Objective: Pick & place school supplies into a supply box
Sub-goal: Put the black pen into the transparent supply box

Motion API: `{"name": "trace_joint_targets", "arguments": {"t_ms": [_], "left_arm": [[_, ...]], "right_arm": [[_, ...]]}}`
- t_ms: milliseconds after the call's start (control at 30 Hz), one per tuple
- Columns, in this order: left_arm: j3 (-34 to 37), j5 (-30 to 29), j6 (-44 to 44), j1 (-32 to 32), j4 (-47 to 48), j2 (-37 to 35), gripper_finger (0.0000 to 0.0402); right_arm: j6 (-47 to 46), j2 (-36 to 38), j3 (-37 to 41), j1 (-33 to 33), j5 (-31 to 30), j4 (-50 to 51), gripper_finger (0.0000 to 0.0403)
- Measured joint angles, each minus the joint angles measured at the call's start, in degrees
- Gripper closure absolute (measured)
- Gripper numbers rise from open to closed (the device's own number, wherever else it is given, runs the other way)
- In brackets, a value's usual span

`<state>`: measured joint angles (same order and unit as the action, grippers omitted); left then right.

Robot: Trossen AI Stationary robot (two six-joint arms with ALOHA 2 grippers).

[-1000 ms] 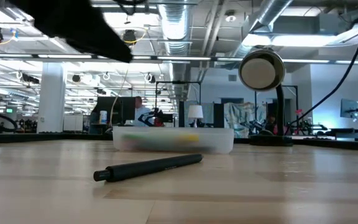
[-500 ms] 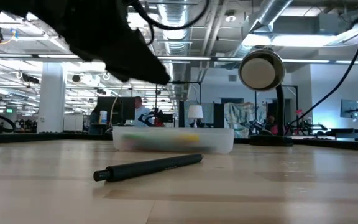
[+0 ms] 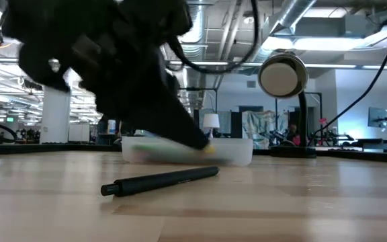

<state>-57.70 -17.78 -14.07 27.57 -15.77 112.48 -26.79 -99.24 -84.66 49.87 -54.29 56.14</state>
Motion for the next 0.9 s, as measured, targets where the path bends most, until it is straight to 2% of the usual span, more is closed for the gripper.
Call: {"name": "trace_joint_targets", "arguments": {"t_ms": [500, 900], "left_arm": [[-2.0, -4.5, -3.0, 0.1, 6.5, 2.5, 0.029], [-1.8, -5.8, -1.2, 2.0, 6.3, 1.5, 0.029]], "right_arm": [[-3.8, -0.1, 2.2, 1.0, -0.3, 0.0, 0.0301], [-3.8, -0.1, 2.2, 1.0, -0.3, 0.2, 0.0301]]}}
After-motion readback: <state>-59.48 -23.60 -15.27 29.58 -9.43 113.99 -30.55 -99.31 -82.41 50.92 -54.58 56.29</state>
